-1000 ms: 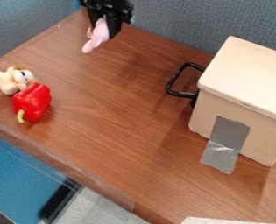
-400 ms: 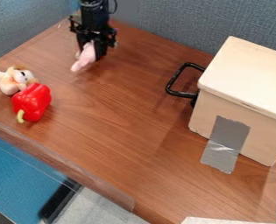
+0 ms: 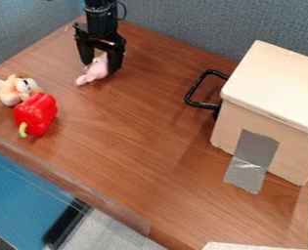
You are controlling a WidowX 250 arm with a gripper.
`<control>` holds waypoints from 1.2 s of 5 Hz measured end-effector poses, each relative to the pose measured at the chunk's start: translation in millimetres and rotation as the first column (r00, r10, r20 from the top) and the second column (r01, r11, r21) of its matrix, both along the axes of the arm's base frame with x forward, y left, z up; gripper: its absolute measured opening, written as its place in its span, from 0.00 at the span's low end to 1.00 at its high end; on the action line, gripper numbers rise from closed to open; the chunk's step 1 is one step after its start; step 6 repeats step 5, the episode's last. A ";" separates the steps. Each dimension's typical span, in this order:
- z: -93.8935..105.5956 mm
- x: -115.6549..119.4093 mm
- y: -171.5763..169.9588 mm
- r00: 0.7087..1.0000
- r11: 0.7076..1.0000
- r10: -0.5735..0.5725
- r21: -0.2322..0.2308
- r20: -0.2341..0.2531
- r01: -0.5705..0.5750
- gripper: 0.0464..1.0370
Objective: Move the pink rabbit to the upper left
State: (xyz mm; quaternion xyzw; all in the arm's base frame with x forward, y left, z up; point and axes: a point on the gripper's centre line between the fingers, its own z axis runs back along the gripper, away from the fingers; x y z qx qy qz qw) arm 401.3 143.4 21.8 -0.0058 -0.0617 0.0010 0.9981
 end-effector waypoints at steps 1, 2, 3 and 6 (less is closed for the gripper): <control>18.1 -0.7 -3.6 0.999 1.000 -0.005 0.002 0.049 0.005 0.97; 52.9 -2.6 -8.3 0.992 1.000 -0.002 0.007 0.130 0.001 0.97; 70.7 -7.5 -12.0 0.988 1.000 0.012 -0.003 0.156 -0.012 0.97; 68.6 -13.5 -9.9 0.990 1.000 -0.010 -0.002 0.141 0.010 0.97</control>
